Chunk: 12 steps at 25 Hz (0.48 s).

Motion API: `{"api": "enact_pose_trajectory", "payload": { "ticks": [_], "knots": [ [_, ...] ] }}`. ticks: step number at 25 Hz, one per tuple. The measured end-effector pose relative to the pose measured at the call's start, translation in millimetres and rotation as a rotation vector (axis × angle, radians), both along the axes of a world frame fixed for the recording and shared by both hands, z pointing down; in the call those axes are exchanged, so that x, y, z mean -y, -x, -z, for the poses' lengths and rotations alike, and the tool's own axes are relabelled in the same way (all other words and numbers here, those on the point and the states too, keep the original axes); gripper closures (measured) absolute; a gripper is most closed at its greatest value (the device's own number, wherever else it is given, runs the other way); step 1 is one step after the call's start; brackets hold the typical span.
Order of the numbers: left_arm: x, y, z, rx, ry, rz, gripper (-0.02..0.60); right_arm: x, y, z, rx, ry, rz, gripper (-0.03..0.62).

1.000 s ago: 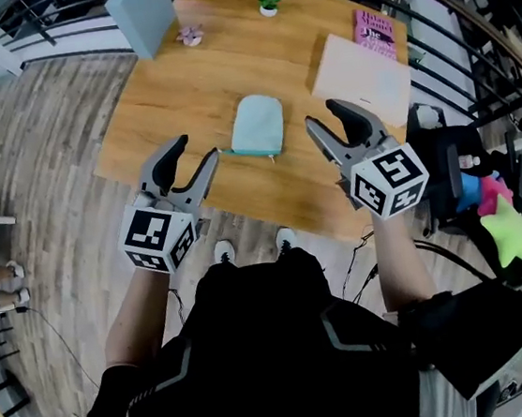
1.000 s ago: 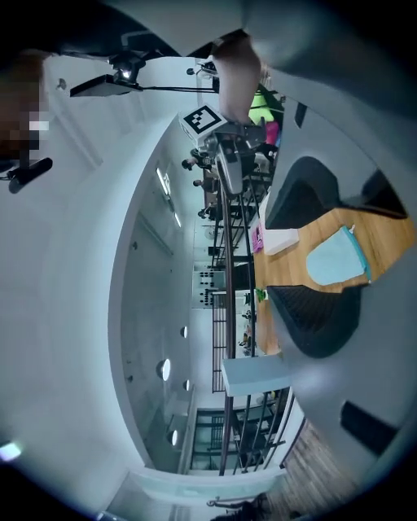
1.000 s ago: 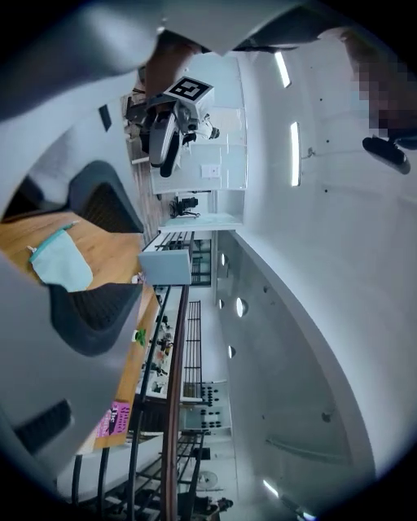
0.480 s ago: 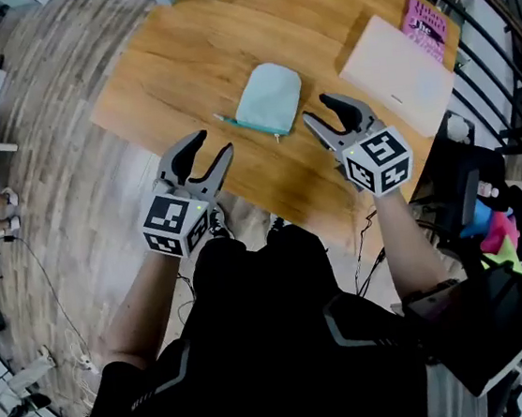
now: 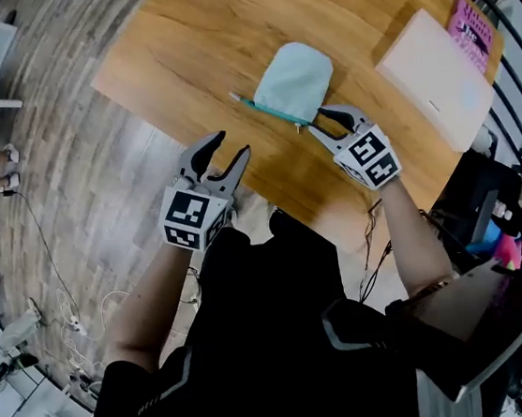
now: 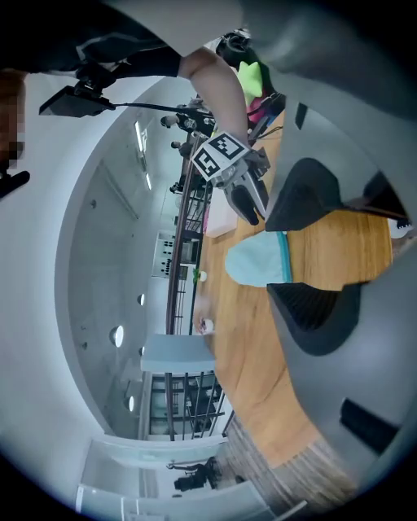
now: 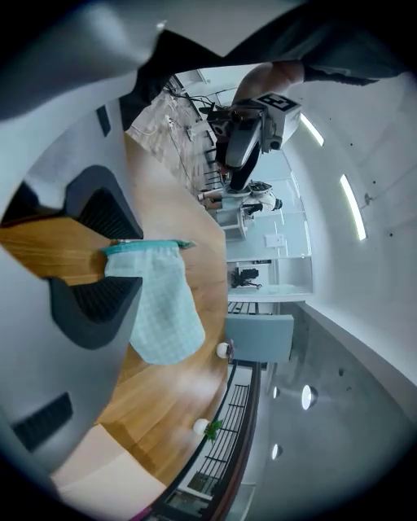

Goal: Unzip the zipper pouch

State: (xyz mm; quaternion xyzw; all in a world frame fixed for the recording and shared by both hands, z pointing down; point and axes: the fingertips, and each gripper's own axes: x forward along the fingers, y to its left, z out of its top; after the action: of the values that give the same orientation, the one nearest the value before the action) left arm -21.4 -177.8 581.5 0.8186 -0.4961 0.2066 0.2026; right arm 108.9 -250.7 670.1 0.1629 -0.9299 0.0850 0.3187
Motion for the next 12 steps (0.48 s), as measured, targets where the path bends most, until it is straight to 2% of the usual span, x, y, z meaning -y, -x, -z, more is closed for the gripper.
{"api": "enact_pose_trajectory", "payload": {
  "ticks": [6, 9, 12],
  "knots": [
    [-8.2, -3.1, -40.5, -0.034, 0.073, 0.015, 0.365, -11.7, 7.8, -38.0, -0.099, 0.004, 0.127, 0.437],
    [-11.5, -9.2, -46.9, -0.045, 0.088, -0.001, 0.365, -9.8, 7.7, -47.9, -0.116, 0.001, 0.129, 0.456],
    [-12.9, -9.6, -47.2, -0.047, 0.094, -0.013, 0.365, -8.7, 6.9, -50.0, -0.125, 0.002, 0.116, 0.509]
  ]
}}
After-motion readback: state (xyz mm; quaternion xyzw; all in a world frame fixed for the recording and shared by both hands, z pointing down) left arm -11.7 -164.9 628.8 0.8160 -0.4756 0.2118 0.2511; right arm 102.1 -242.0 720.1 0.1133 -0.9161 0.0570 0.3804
